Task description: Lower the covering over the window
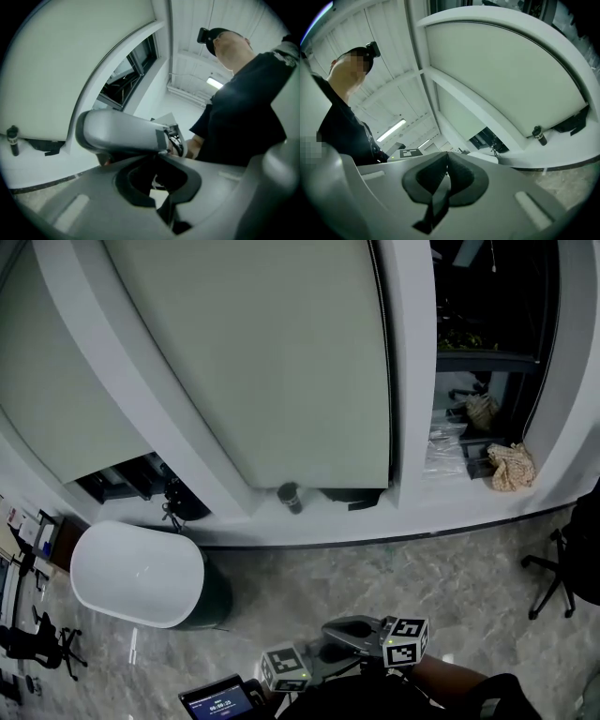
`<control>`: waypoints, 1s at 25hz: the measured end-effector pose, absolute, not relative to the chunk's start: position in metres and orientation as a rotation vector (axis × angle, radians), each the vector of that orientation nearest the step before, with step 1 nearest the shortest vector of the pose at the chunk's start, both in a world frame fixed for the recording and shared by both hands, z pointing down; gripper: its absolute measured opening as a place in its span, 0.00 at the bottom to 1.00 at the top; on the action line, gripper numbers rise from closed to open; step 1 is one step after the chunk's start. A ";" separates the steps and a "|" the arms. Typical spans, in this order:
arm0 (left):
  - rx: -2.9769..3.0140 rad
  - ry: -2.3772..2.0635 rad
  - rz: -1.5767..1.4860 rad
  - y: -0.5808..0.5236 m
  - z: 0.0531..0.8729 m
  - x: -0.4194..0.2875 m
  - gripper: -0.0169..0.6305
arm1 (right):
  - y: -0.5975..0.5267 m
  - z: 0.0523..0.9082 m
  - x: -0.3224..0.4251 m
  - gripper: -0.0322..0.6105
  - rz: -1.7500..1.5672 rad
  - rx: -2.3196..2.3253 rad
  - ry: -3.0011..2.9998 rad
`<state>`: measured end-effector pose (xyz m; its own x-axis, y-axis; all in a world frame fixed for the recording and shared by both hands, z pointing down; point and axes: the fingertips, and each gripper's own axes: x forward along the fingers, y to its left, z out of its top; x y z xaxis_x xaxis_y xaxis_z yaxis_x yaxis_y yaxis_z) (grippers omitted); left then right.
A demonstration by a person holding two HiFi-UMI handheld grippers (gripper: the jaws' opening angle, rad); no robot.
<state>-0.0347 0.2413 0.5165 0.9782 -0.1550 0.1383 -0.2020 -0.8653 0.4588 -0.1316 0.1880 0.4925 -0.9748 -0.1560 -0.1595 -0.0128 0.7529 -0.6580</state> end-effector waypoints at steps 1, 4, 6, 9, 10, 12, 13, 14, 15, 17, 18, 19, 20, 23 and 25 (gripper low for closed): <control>2.642 -0.231 0.138 0.248 0.517 -0.045 0.03 | 0.195 0.492 -0.141 0.06 -1.025 -0.141 2.752; 2.632 -0.168 0.140 0.267 0.510 -0.072 0.03 | 0.210 0.491 -0.170 0.07 -1.024 -0.201 2.756; 2.612 -0.113 0.142 0.281 0.505 -0.088 0.03 | 0.218 0.492 -0.188 0.07 -1.027 -0.259 2.760; 2.601 -0.079 0.130 0.294 0.502 -0.112 0.03 | 0.226 0.493 -0.207 0.06 -1.018 -0.376 2.756; 2.601 -0.073 0.111 0.299 0.501 -0.118 0.03 | 0.228 0.494 -0.212 0.06 -1.009 -0.423 2.749; 2.598 -0.052 0.062 0.310 0.499 -0.130 0.03 | 0.236 0.493 -0.219 0.06 -0.981 -0.518 2.729; 2.595 -0.045 0.041 0.315 0.500 -0.135 0.03 | 0.241 0.495 -0.221 0.06 -0.964 -0.570 2.724; 2.590 -0.050 0.026 0.319 0.502 -0.141 0.03 | 0.246 0.497 -0.222 0.06 -0.948 -0.628 2.724; 2.581 -0.066 0.016 0.320 0.506 -0.145 0.03 | 0.250 0.500 -0.220 0.06 -0.933 -0.689 2.726; 2.551 -0.111 0.000 0.319 0.514 -0.153 0.03 | 0.256 0.506 -0.210 0.06 -0.914 -0.820 2.705; 2.537 -0.131 -0.009 0.318 0.516 -0.156 0.03 | 0.258 0.507 -0.201 0.06 -0.915 -0.885 2.672; 2.530 -0.146 -0.019 0.319 0.515 -0.158 0.03 | 0.259 0.508 -0.190 0.06 -0.922 -0.947 2.630; 2.532 -0.162 -0.030 0.320 0.512 -0.160 0.03 | 0.261 0.510 -0.179 0.06 -0.928 -1.001 2.588; 2.565 -0.242 -0.044 0.320 0.506 -0.161 0.03 | 0.267 0.513 -0.156 0.06 -0.929 -1.087 2.527; 2.583 -0.312 -0.046 0.316 0.503 -0.159 0.03 | 0.271 0.511 -0.148 0.06 -0.914 -1.090 2.527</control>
